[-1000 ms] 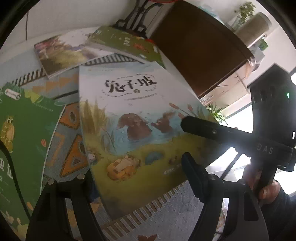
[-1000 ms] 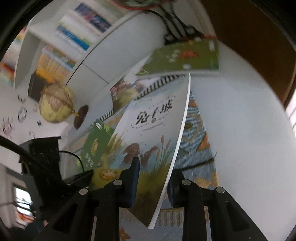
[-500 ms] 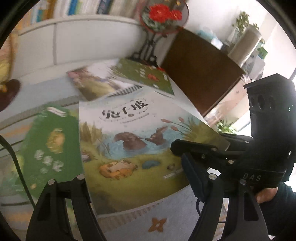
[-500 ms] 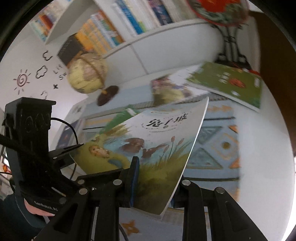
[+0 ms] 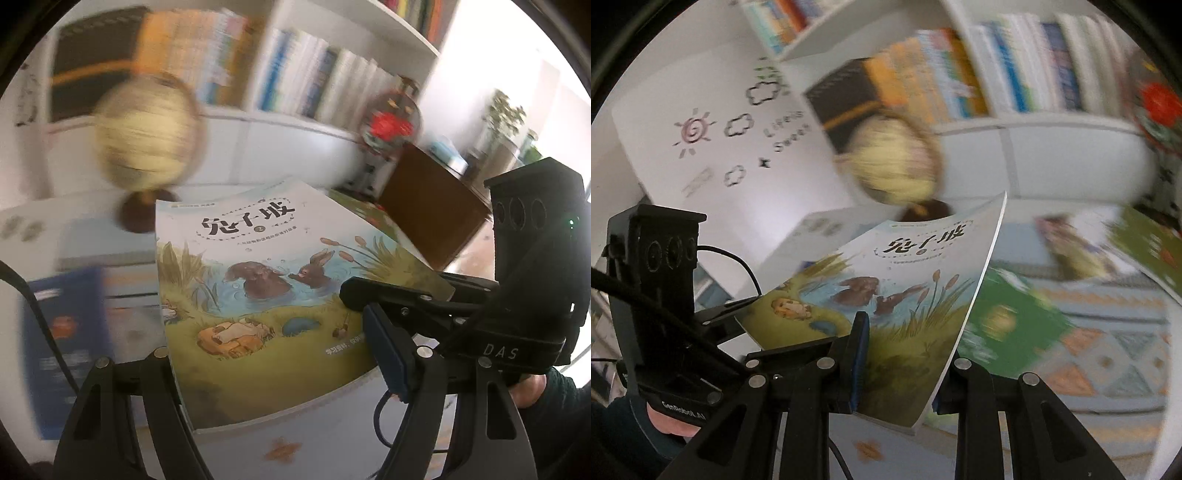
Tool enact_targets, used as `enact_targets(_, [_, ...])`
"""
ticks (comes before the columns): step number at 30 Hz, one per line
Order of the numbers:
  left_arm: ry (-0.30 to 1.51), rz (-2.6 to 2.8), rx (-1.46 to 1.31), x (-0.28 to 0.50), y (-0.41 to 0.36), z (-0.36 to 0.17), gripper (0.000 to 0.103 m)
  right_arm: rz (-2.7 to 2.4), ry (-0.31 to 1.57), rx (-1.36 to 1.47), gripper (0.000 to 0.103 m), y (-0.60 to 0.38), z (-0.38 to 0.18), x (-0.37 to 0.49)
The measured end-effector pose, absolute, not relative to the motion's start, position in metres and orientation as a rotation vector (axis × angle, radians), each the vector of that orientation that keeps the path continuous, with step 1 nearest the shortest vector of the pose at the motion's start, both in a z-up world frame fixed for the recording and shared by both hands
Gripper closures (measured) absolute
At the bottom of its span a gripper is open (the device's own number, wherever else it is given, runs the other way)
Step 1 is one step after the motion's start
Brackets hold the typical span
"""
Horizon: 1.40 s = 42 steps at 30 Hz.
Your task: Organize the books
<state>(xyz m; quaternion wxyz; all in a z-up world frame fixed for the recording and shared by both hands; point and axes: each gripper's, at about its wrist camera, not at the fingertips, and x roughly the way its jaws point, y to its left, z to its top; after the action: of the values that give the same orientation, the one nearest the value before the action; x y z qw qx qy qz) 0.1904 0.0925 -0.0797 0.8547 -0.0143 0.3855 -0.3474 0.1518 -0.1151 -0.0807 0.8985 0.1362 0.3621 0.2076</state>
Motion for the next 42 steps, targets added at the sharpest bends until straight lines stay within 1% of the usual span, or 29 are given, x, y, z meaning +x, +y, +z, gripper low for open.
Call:
enact_targets(3, [0.79, -0.665, -0.038, 0.196, 0.145, -0.073, 0.029, 0.5, 0.732, 0.267, 0.077, -0.055, -0.071, 0.17])
enact_targets(8, [0.778, -0.564, -0.072, 0.209, 0.218, -0.079, 0.029, 0.581, 0.737, 0.259, 0.077, 0.017, -0.076, 0.196])
enact_targets(13, [0.78, -0.522, -0.114, 0.228, 0.253, -0.103, 0.029, 0.609, 0.772, 0.256, 0.077, 0.068, -0.099, 0.225])
enact_targets(23, [0.848, -0.513, -0.17, 0.25, 0.281, -0.157, 0.029, 0.577, 0.88, 0.279, 0.077, 0.098, -0.154, 0.253])
enact_targets(31, [0.885, -0.492, -0.192, 0.256, 0.292, -0.178, 0.029, 0.546, 0.93, 0.312, 0.076, 0.107, -0.174, 0.265])
enact_targets(33, [0.915, -0.477, -0.203, 0.256, 0.296, -0.185, 0.027, 0.54, 0.95, 0.323, 0.075, 0.109, -0.178, 0.265])
enact_targets(38, [0.974, -0.422, -0.251, 0.255, 0.312, -0.199, 0.027, 0.543, 1.069, 0.378, 0.075, 0.112, -0.197, 0.271])
enact_targets(42, [0.981, -0.375, -0.277, 0.251, 0.325, -0.202, 0.027, 0.527, 1.131, 0.347, 0.075, 0.115, -0.205, 0.27])
